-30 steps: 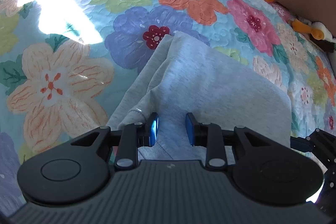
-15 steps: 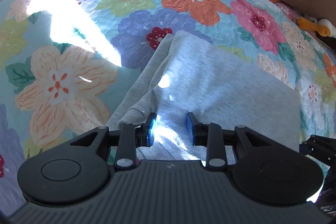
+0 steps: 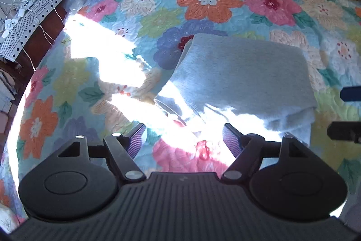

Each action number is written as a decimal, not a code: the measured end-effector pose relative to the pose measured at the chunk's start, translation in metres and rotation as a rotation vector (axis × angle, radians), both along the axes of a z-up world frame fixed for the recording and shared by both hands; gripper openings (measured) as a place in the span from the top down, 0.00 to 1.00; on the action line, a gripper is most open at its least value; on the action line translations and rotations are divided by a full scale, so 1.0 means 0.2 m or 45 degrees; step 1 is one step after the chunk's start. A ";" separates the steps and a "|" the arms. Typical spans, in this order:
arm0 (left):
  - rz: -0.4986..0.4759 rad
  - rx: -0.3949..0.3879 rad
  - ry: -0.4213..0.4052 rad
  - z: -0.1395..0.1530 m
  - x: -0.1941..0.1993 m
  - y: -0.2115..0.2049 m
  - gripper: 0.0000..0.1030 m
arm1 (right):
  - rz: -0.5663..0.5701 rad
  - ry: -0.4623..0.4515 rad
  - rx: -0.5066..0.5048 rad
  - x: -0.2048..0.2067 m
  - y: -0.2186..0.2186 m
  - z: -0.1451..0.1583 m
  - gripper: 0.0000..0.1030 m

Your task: Fold clothes

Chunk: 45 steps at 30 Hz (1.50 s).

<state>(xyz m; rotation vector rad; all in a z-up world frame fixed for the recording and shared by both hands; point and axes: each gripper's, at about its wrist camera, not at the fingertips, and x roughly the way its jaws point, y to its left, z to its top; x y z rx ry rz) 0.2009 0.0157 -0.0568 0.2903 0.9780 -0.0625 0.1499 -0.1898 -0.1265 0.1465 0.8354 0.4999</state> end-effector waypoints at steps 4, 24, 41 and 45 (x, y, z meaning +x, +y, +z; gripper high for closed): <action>-0.018 -0.065 0.032 0.10 -0.10 -0.01 0.27 | 0.046 0.082 0.103 -0.03 -0.03 0.08 0.32; -0.069 -0.204 0.160 0.26 -0.32 0.00 0.15 | 0.296 0.171 0.352 -0.31 -0.14 0.36 0.15; -0.060 -0.140 0.033 0.16 -0.25 -0.24 0.07 | -0.060 -0.108 -0.020 -0.24 -0.10 0.23 0.14; -0.035 -0.184 0.014 0.17 -0.24 -0.26 0.04 | -0.071 -0.093 0.016 -0.22 -0.13 0.19 0.14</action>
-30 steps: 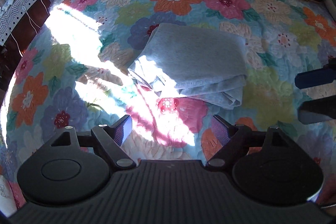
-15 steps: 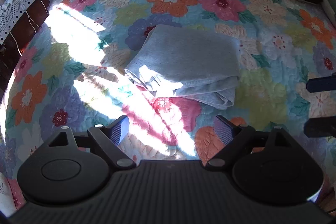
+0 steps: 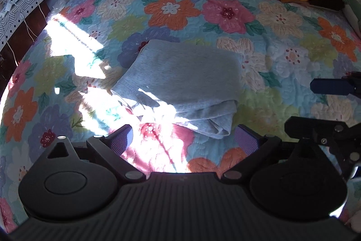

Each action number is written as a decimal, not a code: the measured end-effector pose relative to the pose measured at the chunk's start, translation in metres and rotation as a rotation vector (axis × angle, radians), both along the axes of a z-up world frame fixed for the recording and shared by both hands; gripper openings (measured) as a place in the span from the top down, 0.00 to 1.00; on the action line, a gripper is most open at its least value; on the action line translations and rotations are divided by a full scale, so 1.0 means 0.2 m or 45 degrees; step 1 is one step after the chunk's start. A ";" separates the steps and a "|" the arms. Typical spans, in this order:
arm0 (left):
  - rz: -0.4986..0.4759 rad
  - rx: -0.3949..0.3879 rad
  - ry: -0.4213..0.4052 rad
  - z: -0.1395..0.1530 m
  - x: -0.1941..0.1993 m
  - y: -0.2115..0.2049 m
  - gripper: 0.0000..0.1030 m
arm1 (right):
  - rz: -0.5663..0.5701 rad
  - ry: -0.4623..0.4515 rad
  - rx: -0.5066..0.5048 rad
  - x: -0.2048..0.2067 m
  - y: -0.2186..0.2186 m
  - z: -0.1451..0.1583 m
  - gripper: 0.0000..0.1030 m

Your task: Fold clothes

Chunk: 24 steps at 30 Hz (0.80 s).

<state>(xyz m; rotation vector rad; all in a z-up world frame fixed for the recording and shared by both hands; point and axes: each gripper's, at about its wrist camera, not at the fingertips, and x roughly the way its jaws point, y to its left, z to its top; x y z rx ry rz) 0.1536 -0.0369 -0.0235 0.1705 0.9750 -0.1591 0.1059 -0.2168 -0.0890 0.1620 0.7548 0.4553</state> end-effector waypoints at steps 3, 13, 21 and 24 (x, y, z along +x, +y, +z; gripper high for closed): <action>0.034 -0.012 -0.001 -0.01 0.02 0.00 0.04 | -0.008 -0.006 0.005 0.00 -0.01 -0.01 0.14; 0.072 -0.004 0.018 -0.03 0.03 0.01 0.03 | -0.013 0.002 0.008 0.00 0.01 -0.03 0.14; 0.085 0.000 0.051 -0.04 0.04 0.02 0.02 | -0.030 0.044 0.084 0.01 0.00 -0.06 0.14; 0.083 0.005 0.040 -0.03 0.04 0.02 0.01 | -0.051 0.076 0.140 0.02 -0.01 -0.07 0.14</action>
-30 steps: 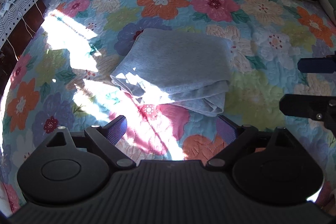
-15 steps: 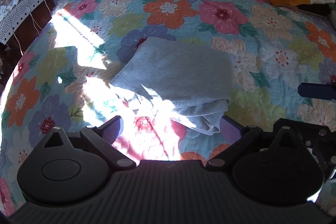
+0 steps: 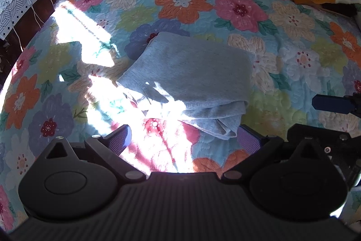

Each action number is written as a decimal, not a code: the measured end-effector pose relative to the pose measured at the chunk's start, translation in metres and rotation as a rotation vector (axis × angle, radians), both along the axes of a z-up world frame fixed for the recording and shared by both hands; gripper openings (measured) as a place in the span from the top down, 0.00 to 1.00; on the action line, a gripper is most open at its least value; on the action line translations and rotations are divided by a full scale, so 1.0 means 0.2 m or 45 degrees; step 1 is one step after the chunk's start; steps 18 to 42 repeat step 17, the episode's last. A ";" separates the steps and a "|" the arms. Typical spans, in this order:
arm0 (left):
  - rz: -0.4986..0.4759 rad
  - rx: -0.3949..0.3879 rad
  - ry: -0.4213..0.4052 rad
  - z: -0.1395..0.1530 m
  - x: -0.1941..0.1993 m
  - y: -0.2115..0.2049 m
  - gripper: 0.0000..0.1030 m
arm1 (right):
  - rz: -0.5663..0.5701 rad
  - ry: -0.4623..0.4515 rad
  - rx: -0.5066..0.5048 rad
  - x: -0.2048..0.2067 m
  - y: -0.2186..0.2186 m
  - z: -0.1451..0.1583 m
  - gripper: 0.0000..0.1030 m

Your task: Fold clothes

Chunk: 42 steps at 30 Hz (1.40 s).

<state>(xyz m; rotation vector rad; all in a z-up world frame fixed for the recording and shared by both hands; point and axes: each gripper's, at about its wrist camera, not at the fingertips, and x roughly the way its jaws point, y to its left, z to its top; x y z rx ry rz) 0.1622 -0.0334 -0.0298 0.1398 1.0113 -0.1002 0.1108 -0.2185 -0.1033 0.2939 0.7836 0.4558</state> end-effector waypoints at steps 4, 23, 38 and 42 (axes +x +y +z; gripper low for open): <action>0.001 0.001 0.002 0.00 0.00 0.00 0.01 | -0.018 0.008 0.018 0.01 0.00 0.00 0.14; -0.024 0.033 -0.004 -0.02 0.01 0.00 0.01 | -0.039 0.037 0.034 0.03 -0.04 -0.03 0.14; -0.024 0.033 -0.004 -0.02 0.01 0.00 0.01 | -0.039 0.037 0.034 0.03 -0.04 -0.03 0.14; -0.024 0.033 -0.004 -0.02 0.01 0.00 0.01 | -0.039 0.037 0.034 0.03 -0.04 -0.03 0.14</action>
